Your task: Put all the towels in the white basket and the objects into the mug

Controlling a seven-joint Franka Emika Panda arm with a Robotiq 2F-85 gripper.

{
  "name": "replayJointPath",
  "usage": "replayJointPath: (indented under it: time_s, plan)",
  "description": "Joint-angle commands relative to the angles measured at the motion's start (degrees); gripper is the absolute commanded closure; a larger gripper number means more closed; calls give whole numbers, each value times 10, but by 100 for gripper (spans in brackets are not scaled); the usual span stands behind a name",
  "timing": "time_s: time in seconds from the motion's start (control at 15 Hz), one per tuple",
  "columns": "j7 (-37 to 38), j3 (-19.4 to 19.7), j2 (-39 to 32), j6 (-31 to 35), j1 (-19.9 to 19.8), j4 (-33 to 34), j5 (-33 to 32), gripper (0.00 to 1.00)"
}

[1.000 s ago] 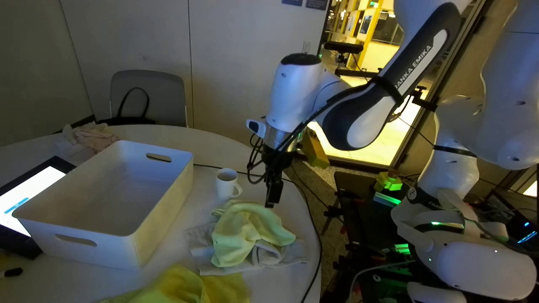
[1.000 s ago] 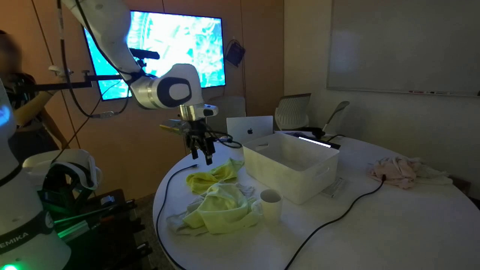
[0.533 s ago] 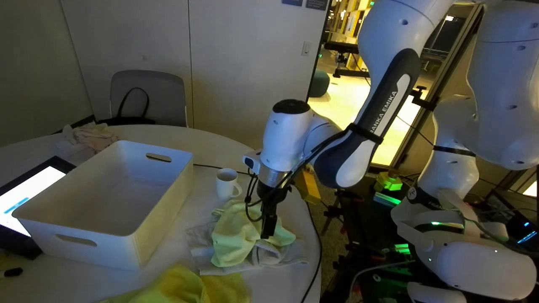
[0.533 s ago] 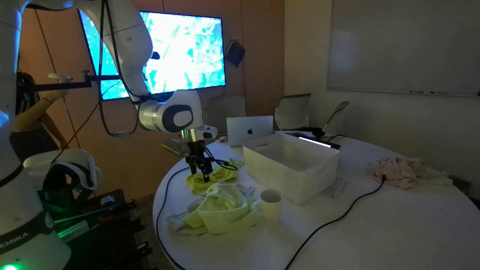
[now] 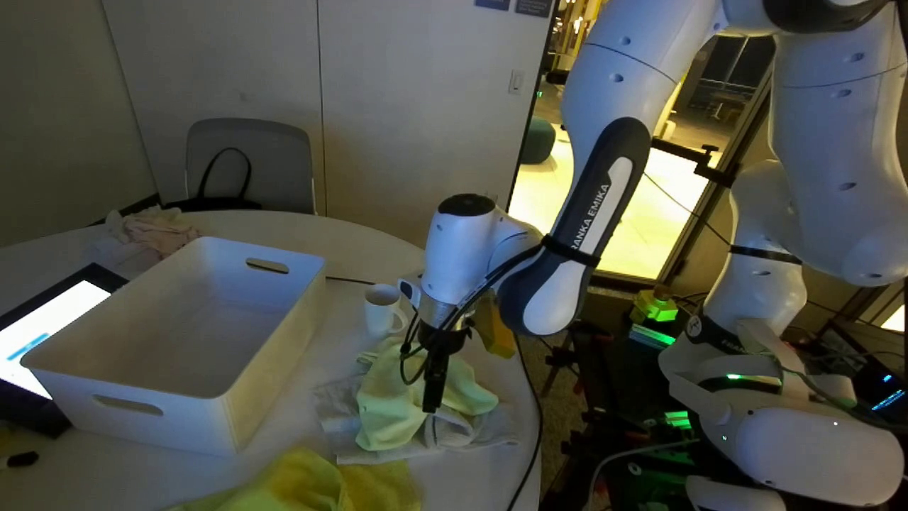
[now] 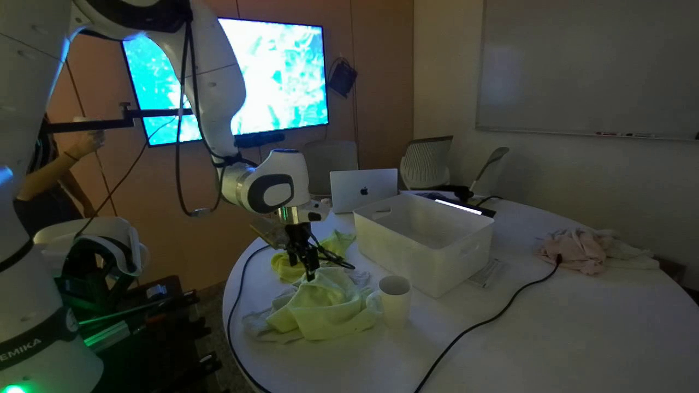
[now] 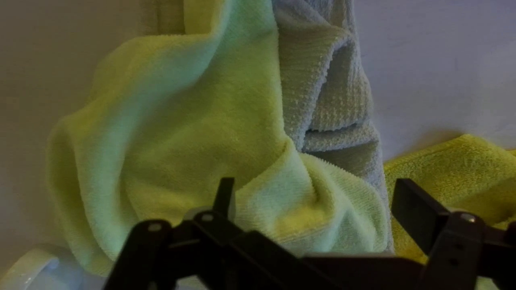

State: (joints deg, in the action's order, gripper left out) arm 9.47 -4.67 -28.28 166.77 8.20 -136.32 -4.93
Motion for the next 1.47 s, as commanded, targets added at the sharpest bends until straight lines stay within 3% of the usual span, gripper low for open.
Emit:
replayJointPath:
  time_s: [0.0, 0.8, 0.87, 0.93, 1.07, 1.4]
  plan:
    - [-29, 0, -38, 8, -12, 39, 22, 0]
    - [-50, 3, -96, -3, -35, 92, 32, 0]
    - [-50, 3, -96, -3, -35, 93, 32, 4]
    - [-49, 5, -93, -2, -33, 91, 31, 26]
    - [-47, 10, -83, -4, -28, 86, 28, 30]
    - [-56, 7, -61, -20, -27, 76, 25, 69]
